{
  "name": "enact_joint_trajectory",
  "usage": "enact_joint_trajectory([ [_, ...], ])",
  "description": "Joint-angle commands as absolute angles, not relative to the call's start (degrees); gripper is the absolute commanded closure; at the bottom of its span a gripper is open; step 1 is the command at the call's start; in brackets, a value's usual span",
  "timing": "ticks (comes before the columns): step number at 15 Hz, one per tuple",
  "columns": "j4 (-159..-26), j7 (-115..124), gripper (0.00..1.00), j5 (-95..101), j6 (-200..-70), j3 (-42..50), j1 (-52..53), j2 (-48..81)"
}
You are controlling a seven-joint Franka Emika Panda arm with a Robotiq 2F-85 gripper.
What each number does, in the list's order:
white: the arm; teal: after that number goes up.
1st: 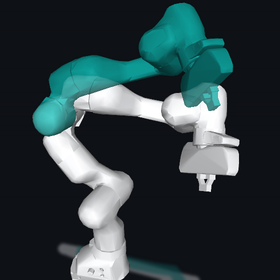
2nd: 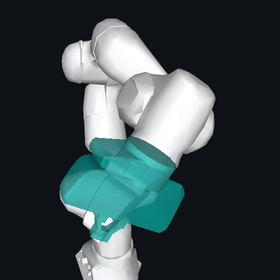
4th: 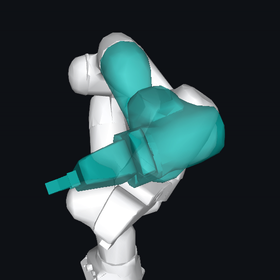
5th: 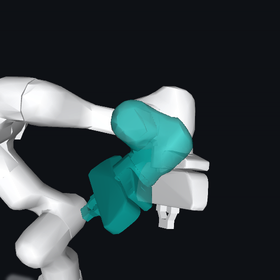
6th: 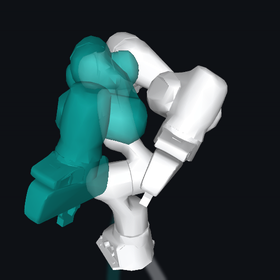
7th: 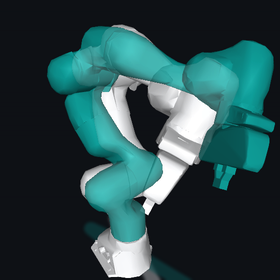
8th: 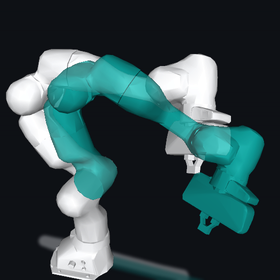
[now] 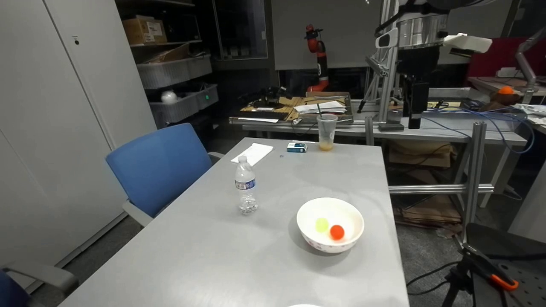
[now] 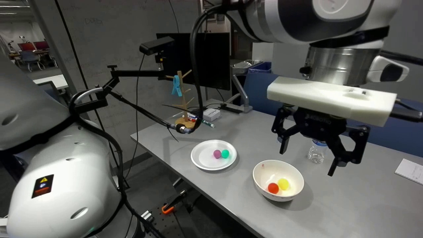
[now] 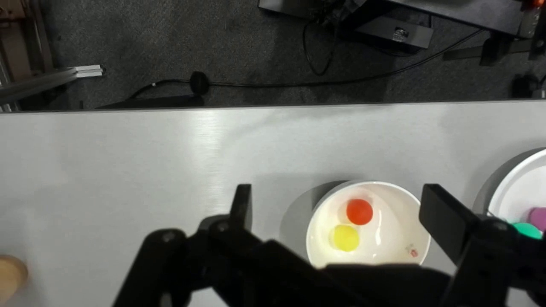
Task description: Pick up the orange and yellow balls from the bowl and put them in the plate.
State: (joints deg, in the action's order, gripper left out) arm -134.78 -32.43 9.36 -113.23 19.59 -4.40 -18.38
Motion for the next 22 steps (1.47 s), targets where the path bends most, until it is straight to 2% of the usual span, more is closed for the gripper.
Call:
enact_joint_trajectory([
  [1,-134.40,-32.84,0.00,8.80,-113.22,18.01,-5.96,-17.64],
  [6,-134.57,-31.35,0.00,8.78,-112.79,16.46,-5.16,-17.06],
  [12,-135.96,-23.01,0.00,7.24,-114.39,9.13,-2.30,-14.28],
  [19,-133.54,-14.78,0.00,-0.58,-125.67,4.63,-0.52,-5.12],
  [20,-135.45,-16.55,0.00,1.31,-123.21,4.61,-1.06,-8.21],
  [22,-134.86,-15.46,0.00,0.76,-125.22,4.26,-1.11,-6.03],
])
